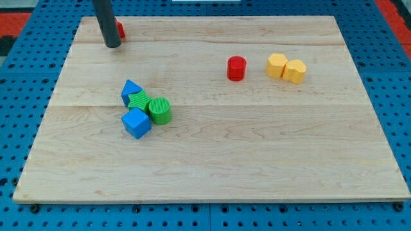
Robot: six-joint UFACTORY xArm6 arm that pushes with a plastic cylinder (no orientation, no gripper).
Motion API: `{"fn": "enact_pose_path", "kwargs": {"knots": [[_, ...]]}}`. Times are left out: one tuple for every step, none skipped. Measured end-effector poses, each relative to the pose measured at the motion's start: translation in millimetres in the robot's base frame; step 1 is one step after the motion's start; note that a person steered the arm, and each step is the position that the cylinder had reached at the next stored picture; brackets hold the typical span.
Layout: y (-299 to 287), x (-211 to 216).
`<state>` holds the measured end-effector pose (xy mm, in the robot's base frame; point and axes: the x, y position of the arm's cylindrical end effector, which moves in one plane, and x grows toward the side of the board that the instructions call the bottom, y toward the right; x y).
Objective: Separate the green circle from the green star
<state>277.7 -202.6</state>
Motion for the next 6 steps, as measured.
{"fn": "enact_pose_path", "kwargs": {"knots": [[0,0],[69,24],[111,52],[141,74],[169,174],[180,213]]}}
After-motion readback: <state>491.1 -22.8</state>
